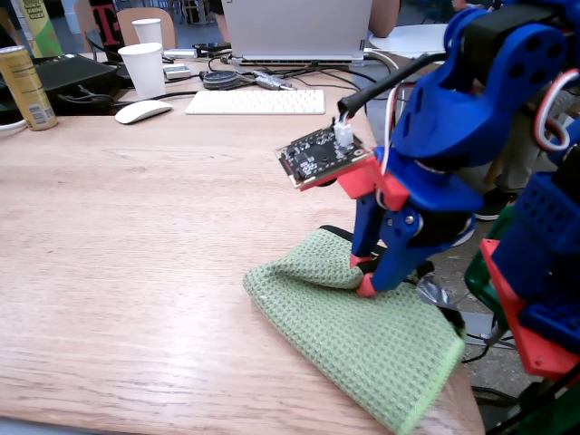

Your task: Clean the table

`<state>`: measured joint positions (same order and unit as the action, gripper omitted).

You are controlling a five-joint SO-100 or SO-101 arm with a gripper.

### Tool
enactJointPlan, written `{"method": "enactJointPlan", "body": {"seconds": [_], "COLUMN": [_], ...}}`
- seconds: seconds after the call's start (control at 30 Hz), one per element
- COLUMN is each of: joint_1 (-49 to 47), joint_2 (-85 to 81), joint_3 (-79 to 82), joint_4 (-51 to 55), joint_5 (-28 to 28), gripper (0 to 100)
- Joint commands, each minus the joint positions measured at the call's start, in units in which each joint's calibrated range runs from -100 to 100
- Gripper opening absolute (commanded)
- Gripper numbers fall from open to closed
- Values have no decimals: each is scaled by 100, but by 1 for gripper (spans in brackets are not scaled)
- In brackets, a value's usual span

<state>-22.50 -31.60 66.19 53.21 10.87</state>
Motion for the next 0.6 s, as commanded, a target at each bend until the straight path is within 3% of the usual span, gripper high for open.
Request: {"method": "enactJointPlan", "body": {"seconds": [0.0, 0.13, 0.23, 0.33, 0.47, 0.57], "joint_1": [-34, -68, 50, 50, 101, 473], "joint_2": [4, -13, -545, -1394, -2088, -2088], "joint_3": [78, 78, 87, -120, -1121, -1866], "joint_4": [-1, 24, 163, 1042, 2011, 2109], "joint_5": [34, 39, 39, 44, 39, 39], "gripper": [18, 31, 33, 33, 33, 33]}}
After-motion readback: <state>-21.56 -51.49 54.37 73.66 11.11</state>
